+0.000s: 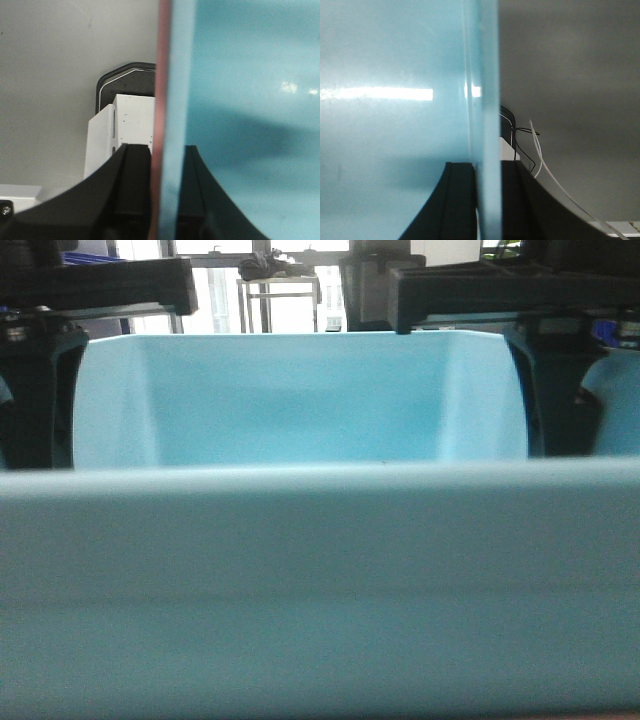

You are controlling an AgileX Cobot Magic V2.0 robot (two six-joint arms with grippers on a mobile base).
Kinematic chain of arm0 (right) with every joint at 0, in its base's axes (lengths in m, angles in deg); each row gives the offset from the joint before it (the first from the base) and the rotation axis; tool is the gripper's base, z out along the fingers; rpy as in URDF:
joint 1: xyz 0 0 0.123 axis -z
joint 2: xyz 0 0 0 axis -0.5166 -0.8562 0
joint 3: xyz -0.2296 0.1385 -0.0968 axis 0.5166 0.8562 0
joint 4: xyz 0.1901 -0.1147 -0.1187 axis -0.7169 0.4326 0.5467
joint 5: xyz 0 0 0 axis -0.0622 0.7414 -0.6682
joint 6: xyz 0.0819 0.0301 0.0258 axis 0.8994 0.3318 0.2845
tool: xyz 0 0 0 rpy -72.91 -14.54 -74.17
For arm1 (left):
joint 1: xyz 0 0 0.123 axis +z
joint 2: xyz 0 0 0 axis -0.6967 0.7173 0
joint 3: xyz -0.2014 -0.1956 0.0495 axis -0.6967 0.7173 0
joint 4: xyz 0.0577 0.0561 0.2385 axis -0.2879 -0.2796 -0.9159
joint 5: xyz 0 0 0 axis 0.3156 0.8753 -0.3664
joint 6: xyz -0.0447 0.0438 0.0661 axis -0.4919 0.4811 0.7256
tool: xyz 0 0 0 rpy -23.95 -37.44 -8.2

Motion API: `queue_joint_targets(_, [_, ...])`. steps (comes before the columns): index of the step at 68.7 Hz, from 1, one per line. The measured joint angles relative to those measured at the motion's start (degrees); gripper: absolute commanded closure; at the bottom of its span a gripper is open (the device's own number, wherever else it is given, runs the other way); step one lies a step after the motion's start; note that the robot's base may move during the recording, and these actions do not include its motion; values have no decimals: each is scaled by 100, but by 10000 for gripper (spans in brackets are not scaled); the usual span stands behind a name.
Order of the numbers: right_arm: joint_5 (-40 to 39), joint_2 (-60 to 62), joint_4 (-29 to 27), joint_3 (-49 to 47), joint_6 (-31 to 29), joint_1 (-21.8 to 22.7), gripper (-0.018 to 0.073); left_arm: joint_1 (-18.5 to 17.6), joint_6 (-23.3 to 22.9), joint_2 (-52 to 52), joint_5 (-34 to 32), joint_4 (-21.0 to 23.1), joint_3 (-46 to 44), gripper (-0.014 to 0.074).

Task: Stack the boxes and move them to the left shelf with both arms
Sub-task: 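Hold the lifted stack with both grippers while the base drives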

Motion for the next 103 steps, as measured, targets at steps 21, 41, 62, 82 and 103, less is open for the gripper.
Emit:
queue_joint_targets(21, [-325, 0, -103, -10, 23, -2, 503, 703, 441, 0, -73, 175, 0, 606])
queue_joint_targets(41, [-330, 0, -137, -10, 44, -12, 503, 771, 1033, 0, -81, 199, 0, 606])
queue_joint_targets(62, [-309, 0, -151, -10, 54, -12, 503, 771, 1461, 0, -101, 212, 0, 606])
queue_joint_targets(82, [-228, 0, -151, -10, 54, -12, 503, 615, 1710, 0, -101, 175, 0, 606])
queue_joint_targets(103, [-182, 0, -151, -10, 54, -12, 503, 551, 1710, 0, -101, 146, 0, 606])
